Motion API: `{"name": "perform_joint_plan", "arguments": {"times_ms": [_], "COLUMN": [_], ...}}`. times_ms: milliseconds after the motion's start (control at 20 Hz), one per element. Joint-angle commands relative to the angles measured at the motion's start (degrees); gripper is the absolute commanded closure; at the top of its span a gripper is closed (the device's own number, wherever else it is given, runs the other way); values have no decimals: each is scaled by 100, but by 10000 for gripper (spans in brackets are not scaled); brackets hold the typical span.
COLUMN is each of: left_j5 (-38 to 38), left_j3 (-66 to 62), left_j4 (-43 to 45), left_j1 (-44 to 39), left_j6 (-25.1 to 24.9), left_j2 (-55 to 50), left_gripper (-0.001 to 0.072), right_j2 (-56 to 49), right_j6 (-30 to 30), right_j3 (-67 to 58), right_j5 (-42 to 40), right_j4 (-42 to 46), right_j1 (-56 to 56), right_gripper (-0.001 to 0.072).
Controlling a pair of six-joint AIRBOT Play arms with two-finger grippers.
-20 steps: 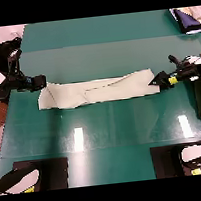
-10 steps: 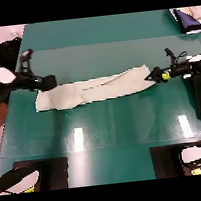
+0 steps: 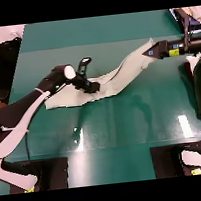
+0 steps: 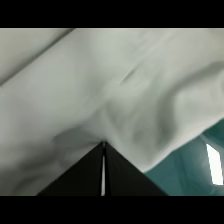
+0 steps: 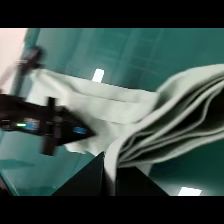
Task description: Fold the shirts.
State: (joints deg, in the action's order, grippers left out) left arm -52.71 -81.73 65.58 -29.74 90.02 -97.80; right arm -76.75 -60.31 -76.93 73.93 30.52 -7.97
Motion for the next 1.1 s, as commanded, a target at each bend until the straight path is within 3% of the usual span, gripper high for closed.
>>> {"name": "perform_joint_plan", "arguments": {"times_ms": [0,300,800,1050], "left_j5": [68,-479,-1493,-2004], "left_j3": [-767,-1628,-1648,-1646], "left_j4": [-2,409,2269,2450], "left_j1": [-229,227,2251,2896], "left_j6": [17,24,149,17], "left_j2": [-557,-271,2472,3241], "left_gripper": [680,680,679,679], "right_j2": [140,-4,-1993,-3036], "right_j6": [-177,-280,-437,-433], "right_j3": [-636,-1036,-3209,-3939], "right_j5": [144,76,-382,-1119], "right_j4": [-33,-37,-35,-26], "right_j1": [619,1513,3539,4308], "right_gripper": [700,700,700,699]}}
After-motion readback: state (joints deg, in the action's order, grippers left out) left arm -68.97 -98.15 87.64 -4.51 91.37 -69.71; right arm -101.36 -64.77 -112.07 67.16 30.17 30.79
